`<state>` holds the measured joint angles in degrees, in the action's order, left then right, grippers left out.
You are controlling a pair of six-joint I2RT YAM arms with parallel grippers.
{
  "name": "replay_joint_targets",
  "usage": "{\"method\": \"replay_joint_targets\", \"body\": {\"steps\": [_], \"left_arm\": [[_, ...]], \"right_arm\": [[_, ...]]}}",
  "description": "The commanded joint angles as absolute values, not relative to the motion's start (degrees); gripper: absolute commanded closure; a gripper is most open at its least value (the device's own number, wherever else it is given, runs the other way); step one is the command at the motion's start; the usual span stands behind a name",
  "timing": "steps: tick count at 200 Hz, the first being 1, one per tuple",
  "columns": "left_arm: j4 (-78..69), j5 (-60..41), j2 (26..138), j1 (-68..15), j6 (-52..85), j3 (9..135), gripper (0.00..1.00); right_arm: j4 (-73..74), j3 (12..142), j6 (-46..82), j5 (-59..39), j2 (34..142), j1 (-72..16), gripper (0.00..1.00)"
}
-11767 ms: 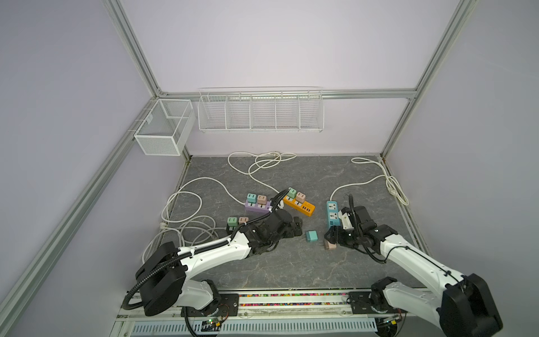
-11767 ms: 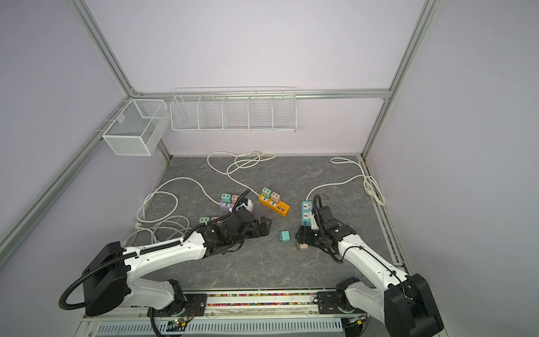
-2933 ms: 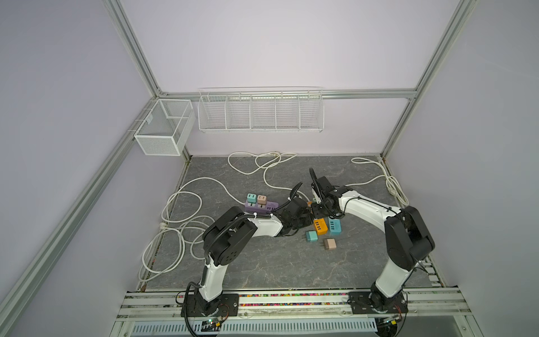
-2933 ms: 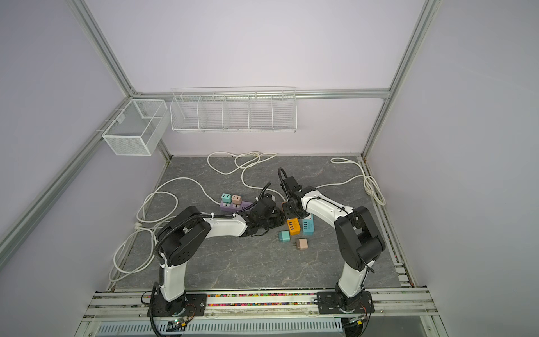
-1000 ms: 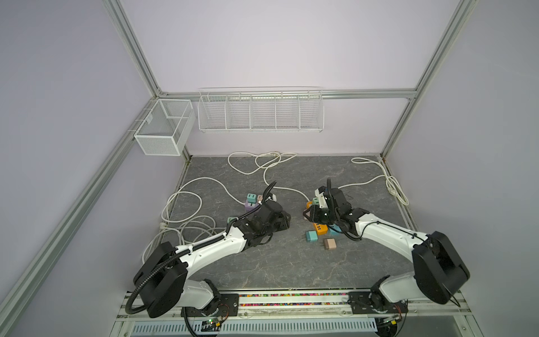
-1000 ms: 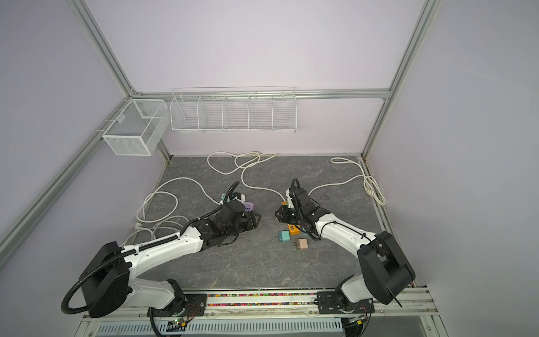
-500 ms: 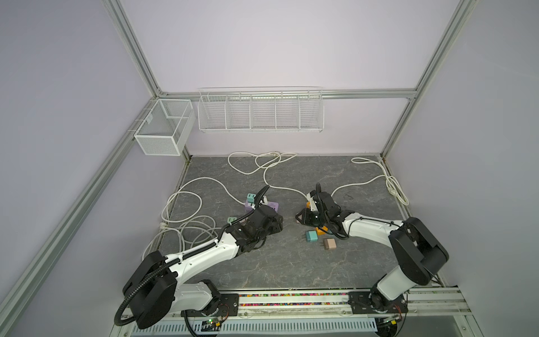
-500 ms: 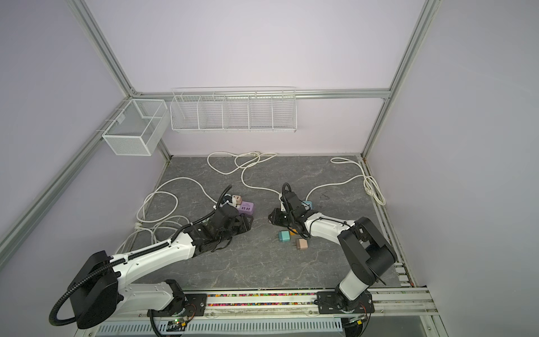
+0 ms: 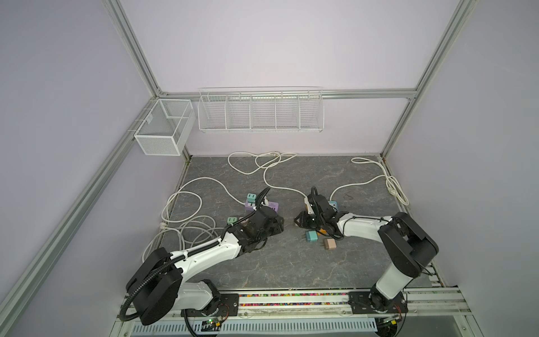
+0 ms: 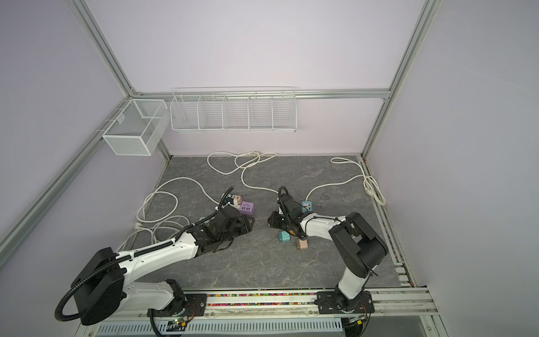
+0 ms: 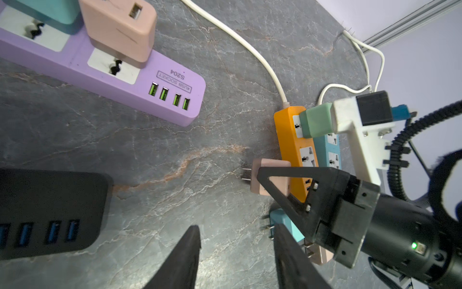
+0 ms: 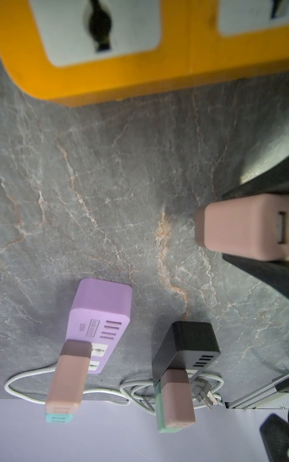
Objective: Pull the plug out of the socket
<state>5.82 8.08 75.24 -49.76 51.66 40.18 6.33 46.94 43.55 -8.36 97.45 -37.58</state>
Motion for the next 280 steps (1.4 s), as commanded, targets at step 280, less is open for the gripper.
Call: {"method": "replay_joint_targets", "body": {"steps": [280], "left_arm": [[-3.9, -1.5, 91.8, -49.3, 54.8, 54.4, 0.47]], "right_arm": [[-22.4, 55.1, 27.5, 4.8, 77.1, -32.6, 0.27]]}}
